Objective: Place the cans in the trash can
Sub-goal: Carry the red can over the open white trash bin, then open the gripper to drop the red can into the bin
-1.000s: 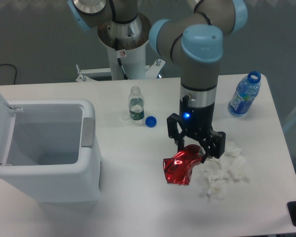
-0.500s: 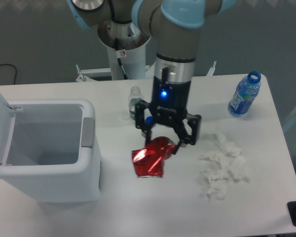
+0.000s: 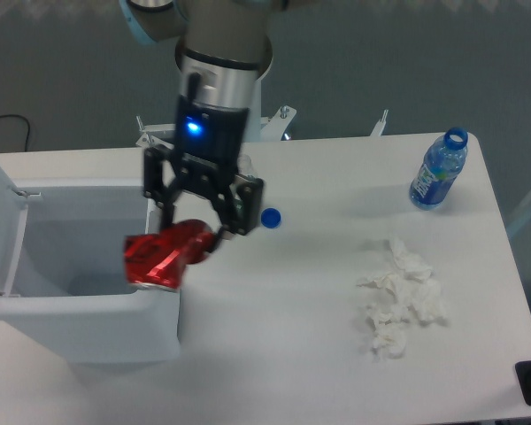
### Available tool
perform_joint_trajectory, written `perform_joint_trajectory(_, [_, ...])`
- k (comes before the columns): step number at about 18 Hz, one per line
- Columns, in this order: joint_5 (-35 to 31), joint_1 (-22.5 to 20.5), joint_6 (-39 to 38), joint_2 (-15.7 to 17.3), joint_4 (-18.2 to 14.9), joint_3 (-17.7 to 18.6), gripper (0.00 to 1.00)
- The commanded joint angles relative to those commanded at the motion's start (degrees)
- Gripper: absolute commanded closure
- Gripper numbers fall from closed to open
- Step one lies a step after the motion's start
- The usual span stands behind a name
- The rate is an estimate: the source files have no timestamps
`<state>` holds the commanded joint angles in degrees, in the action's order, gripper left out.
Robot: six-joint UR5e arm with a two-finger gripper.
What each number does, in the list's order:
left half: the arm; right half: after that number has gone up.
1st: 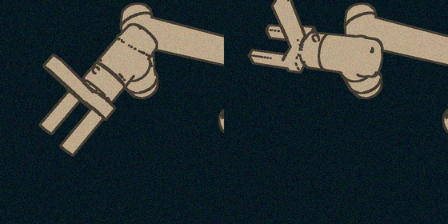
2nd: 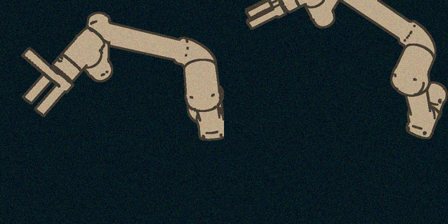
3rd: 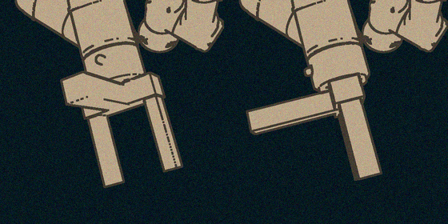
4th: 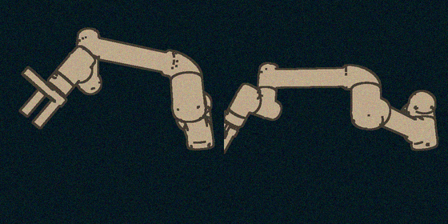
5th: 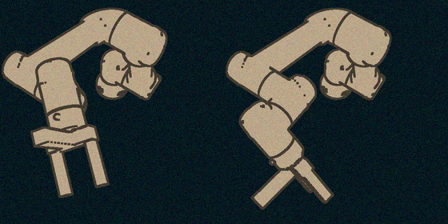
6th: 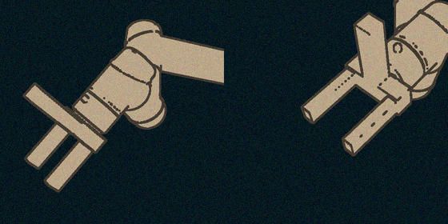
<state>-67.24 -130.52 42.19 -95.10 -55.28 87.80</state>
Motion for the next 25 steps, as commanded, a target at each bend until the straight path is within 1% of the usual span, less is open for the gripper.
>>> perform_joint_trajectory(2, [0.00, 1.22, 0.00, 0.36, -1.57, 0.44, 0.33])
perform_joint_trajectory(5, [-0.09, 2.99, 0.35, 1.05, -2.81, 1.49, 0.33])
perform_joint_trajectory(11, [-0.09, 3.61, 0.70, 2.38, -2.90, 4.22, 0.33])
perform_joint_trajectory(20, [-0.18, 3.78, 0.70, 1.94, -2.90, 4.93, 0.32])
perform_joint_trajectory(22, [-0.18, 3.70, 0.70, 1.94, -2.82, 4.93, 0.27])
perform_joint_trajectory(25, [-0.44, 3.70, 0.79, 1.76, -2.73, 4.93, 0.25])
